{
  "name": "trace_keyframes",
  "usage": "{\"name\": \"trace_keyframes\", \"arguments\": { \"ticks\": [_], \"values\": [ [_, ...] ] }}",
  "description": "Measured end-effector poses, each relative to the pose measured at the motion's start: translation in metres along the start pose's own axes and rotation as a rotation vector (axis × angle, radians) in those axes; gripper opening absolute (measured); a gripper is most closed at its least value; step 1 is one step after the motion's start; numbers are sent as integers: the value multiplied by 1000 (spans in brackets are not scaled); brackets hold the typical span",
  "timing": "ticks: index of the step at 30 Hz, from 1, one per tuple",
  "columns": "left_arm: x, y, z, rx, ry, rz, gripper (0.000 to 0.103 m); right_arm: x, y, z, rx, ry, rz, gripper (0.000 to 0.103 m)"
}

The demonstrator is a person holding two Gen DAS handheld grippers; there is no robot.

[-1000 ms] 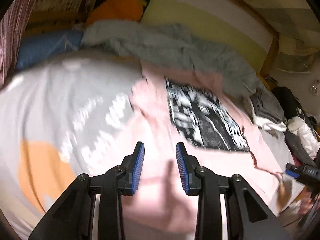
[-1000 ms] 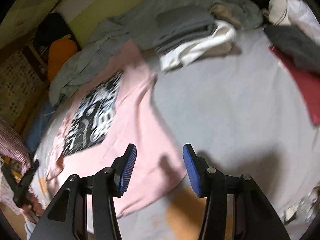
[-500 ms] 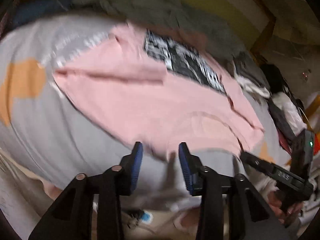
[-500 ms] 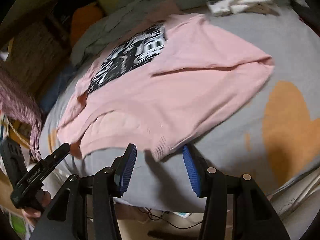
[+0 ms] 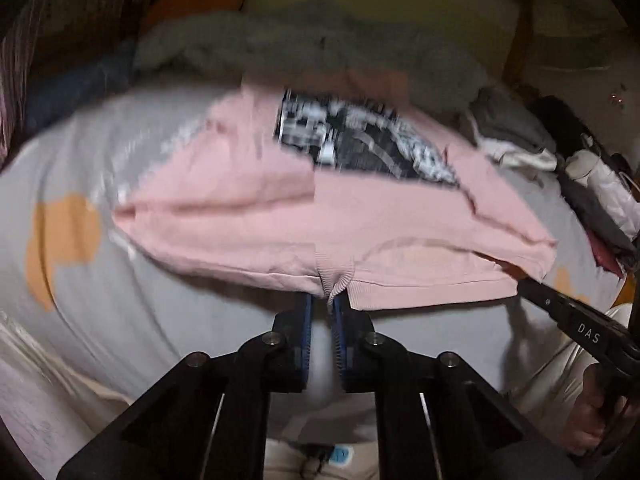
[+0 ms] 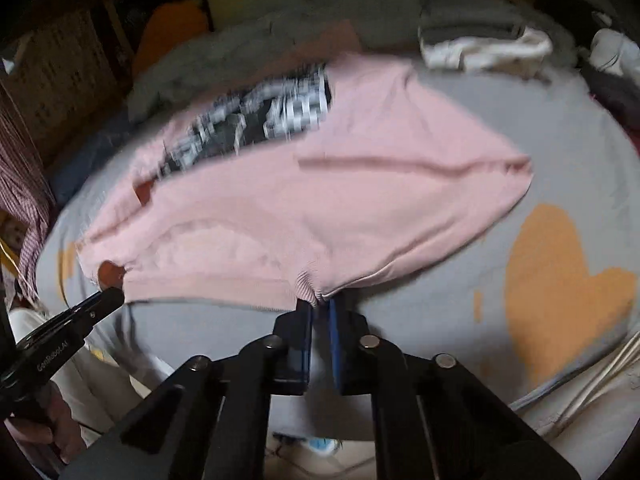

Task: Fold small clothes

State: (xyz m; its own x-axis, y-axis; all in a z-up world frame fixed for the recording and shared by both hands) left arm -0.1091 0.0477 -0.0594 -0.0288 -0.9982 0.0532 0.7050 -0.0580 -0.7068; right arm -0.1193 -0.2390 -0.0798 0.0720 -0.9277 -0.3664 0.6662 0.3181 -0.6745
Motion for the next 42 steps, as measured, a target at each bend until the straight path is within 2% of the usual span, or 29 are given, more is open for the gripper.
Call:
{"name": "trace_keyframes", "arguments": {
  "ticks": [3, 7, 9, 11, 13, 14, 15, 16, 17, 18, 19, 20, 23, 25, 29, 32, 33, 34, 35, 37, 40, 42],
  "values": [
    [0, 7, 28, 15, 0, 19, 9, -9, -13, 24, 91, -50, -26, 7],
    [3, 31, 72, 43, 3, 39, 9, -12, -2, 72, 143, -45, -24, 7],
    [5, 50, 90, 32, 20, 56, 10, -13, 11, 90, 155, -64, -46, 7],
    [2, 72, 98, -21, 9, 67, 17, -8, 32, 107, 147, -66, -20, 7],
    [-10, 85, 97, -81, -38, 92, 35, 2, 49, 112, 120, -43, -24, 7],
    [-15, 84, 97, -71, -62, 71, 39, 13, 56, 112, 102, 5, -27, 7],
    [-20, 79, 95, -50, -77, 63, 48, 18, 55, 111, 98, 33, -10, 8],
    [-26, 74, 93, -33, -83, 73, 57, 26, 49, 109, 110, 88, 42, 15],
    [-32, 68, 90, -22, -87, 87, 60, 31, 43, 106, 128, 113, 56, 26],
    [-35, 62, 87, -6, -94, 79, 60, 35, 36, 105, 142, 125, 58, 34],
    [-39, 56, 85, 13, -100, 67, 60, 38, 28, 103, 158, 127, 57, 48],
    [-42, 49, 82, 32, -102, 73, 60, 39, 19, 103, 184, 121, 62, 53],
    [-46, 34, 80, 62, -97, 80, 60, 37, 3, 108, 225, 82, 41, 53],
    [-42, 30, 80, 44, -87, 71, 68, 33, 1, 111, 218, 50, 34, 53],
    [-29, 36, 72, 8, -48, 62, 69, 22, 6, 112, 190, 15, 65, 53],
    [-20, 51, 68, -28, 9, 104, 69, 17, 14, 111, 165, 26, 85, 53],
    [-19, 58, 67, -42, 27, 163, 69, 15, 16, 110, 156, 26, 100, 53],
    [-19, 64, 66, -56, 40, 224, 69, 11, 19, 108, 131, 16, 119, 52],
    [-17, 72, 66, -66, 60, 255, 68, 3, 28, 107, 64, -16, 139, 45],
    [-12, 81, 70, -50, 82, 244, 68, -9, 45, 103, -19, -88, 148, 35],
    [-6, 99, 83, -42, 132, 279, 68, -16, 75, 113, -74, -185, 39, 27],
    [-13, 101, 88, -49, 98, 283, 67, -7, 88, 123, -68, -163, -9, 27]
  ]
}}
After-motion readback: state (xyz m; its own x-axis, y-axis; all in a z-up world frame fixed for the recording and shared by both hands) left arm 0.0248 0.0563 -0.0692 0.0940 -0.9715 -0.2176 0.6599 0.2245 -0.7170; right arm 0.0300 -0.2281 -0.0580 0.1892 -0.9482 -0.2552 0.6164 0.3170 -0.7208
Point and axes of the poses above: each gripper's, at about its wrist camera, not at the fingertips, and y roughly the way its jaws point, x to its right, z to its top, the point moved 5 cm from there along y, roughly the way its jaws point, and after that the axes turned 11 degrees about z, right-handed, at the moved point
